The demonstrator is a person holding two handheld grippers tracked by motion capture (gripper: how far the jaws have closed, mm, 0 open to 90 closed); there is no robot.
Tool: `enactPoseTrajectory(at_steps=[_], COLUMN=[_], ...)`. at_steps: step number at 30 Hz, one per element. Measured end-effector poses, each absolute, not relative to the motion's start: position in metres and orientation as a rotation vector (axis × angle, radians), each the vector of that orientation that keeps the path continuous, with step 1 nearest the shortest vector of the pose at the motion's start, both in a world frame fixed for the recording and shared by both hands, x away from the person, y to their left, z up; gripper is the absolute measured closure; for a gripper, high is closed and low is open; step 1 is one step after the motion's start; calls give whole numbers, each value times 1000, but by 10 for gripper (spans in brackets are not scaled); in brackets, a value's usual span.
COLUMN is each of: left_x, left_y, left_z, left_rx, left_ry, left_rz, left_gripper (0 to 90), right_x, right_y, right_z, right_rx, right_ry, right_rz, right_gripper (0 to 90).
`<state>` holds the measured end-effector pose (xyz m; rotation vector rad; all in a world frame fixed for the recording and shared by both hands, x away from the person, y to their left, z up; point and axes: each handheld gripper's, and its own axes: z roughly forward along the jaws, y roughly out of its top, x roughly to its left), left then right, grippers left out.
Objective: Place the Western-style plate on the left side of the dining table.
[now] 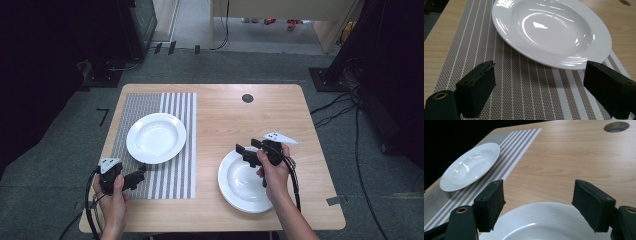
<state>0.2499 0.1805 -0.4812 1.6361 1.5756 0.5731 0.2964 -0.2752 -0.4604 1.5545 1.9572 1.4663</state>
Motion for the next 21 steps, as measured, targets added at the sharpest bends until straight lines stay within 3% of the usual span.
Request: enactPoseTrajectory(at_steps=[21], left_x=[223], left_y=[191], left_z=[-494], left_rx=[1684], left_ry=[1582], left_rz=[649], left_gripper=[105], right_x=[263], right_y=[-352], right_z=[-474], right_rx=[1632], right_ry=[1849], right_rz=[1401], right_gripper=[254])
